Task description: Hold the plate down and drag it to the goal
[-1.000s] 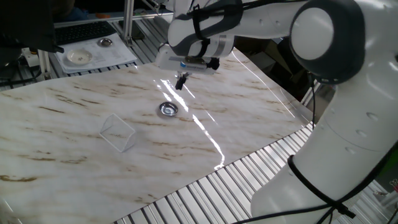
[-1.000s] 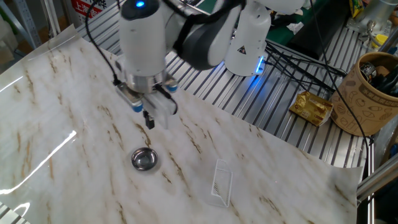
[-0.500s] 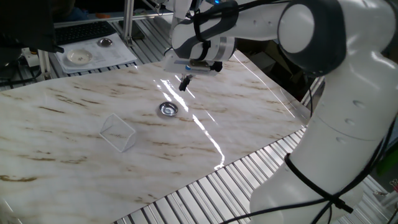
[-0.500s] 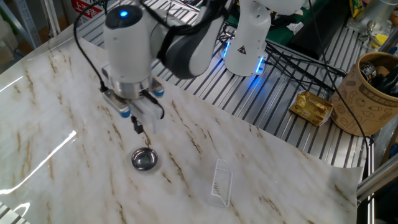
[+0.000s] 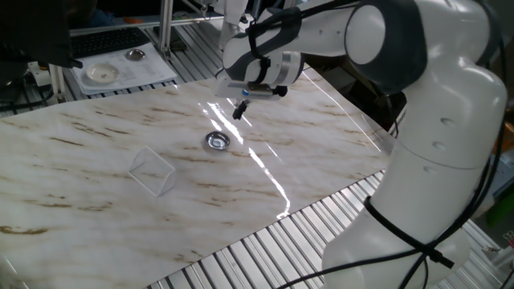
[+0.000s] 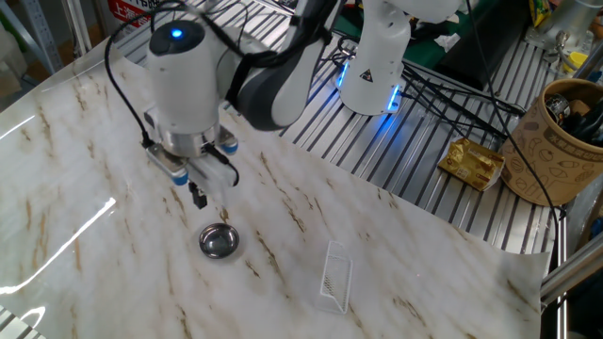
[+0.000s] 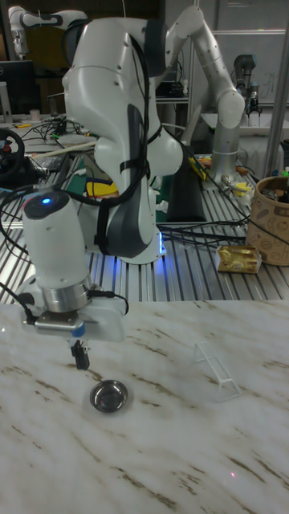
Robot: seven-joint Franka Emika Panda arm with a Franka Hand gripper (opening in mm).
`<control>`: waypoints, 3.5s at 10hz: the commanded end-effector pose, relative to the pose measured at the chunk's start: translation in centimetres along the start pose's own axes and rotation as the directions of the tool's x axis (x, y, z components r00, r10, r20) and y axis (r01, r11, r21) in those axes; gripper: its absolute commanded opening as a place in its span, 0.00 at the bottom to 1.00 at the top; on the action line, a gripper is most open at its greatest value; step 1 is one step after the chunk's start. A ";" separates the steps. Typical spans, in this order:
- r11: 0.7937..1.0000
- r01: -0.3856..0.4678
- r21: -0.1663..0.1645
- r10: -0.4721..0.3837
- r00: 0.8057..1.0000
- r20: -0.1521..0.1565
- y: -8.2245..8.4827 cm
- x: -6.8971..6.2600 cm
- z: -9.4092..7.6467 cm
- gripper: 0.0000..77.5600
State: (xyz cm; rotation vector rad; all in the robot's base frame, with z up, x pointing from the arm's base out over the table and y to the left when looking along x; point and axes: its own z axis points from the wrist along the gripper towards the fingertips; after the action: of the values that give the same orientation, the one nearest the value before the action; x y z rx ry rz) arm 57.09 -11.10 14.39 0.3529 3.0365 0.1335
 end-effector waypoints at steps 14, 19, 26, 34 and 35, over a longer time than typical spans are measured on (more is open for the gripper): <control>0.999 -0.047 0.004 0.047 0.999 0.010 -0.9 -0.8 4.6 0.00; 0.996 -0.069 0.057 0.076 0.988 -0.135 -0.9 -0.8 4.6 0.00; 0.995 -0.032 0.091 0.041 0.994 -0.100 -0.5 -1.1 6.4 0.00; 0.997 -0.031 0.075 0.037 0.996 -0.084 -0.7 -1.6 8.1 0.00; 0.997 -0.030 0.075 0.036 0.996 -0.085 -0.7 -1.6 8.2 0.00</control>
State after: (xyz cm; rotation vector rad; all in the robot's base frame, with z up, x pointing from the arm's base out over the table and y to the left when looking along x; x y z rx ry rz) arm 59.04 -11.52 6.36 0.4171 3.1311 0.0391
